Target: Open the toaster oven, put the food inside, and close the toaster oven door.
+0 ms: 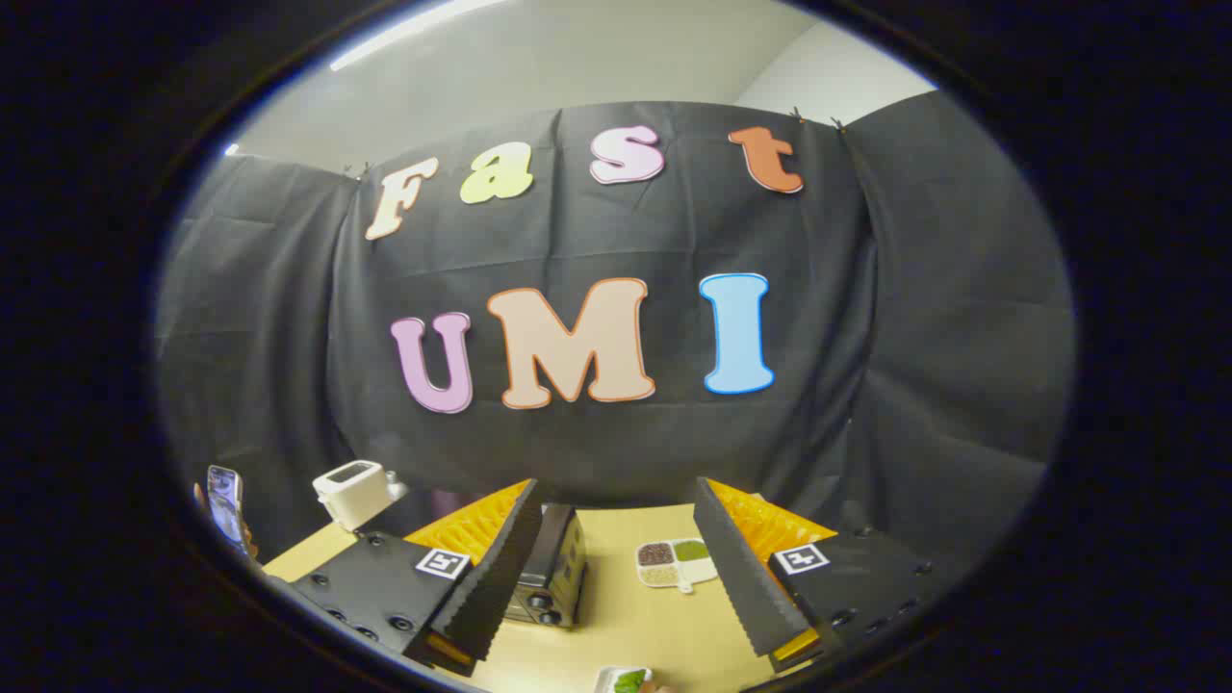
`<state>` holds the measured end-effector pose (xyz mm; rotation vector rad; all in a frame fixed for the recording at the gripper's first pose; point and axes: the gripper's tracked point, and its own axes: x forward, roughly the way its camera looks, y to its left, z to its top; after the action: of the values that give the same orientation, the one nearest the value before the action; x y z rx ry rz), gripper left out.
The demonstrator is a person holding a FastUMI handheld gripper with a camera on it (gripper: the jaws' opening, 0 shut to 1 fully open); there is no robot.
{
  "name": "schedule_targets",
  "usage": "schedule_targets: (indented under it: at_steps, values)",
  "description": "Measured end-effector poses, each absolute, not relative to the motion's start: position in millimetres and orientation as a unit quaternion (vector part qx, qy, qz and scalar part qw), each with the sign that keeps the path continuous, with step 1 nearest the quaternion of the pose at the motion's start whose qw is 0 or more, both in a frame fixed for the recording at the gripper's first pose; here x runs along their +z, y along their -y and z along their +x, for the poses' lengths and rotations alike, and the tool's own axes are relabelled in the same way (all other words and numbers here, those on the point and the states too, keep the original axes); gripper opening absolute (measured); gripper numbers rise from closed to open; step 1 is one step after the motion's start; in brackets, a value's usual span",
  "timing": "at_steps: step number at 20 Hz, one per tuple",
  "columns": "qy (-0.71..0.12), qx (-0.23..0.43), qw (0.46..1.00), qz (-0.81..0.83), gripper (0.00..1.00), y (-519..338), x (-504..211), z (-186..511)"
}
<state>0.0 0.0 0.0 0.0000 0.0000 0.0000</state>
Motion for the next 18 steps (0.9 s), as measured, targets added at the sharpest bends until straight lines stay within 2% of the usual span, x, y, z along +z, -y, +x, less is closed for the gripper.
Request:
schedule_targets:
  at_steps: [5, 12, 18]
  values:
    - [0.001, 0.007, 0.999, 0.051, 0.99, 8.8, 0.1, 14.0]
    - [0.008, -0.019, 0.998, 0.064, 0.98, 27.6, 4.7, 18.8]
    - [0.012, -0.040, 0.997, 0.057, 0.98, 0.2, -5.4, 13.1]
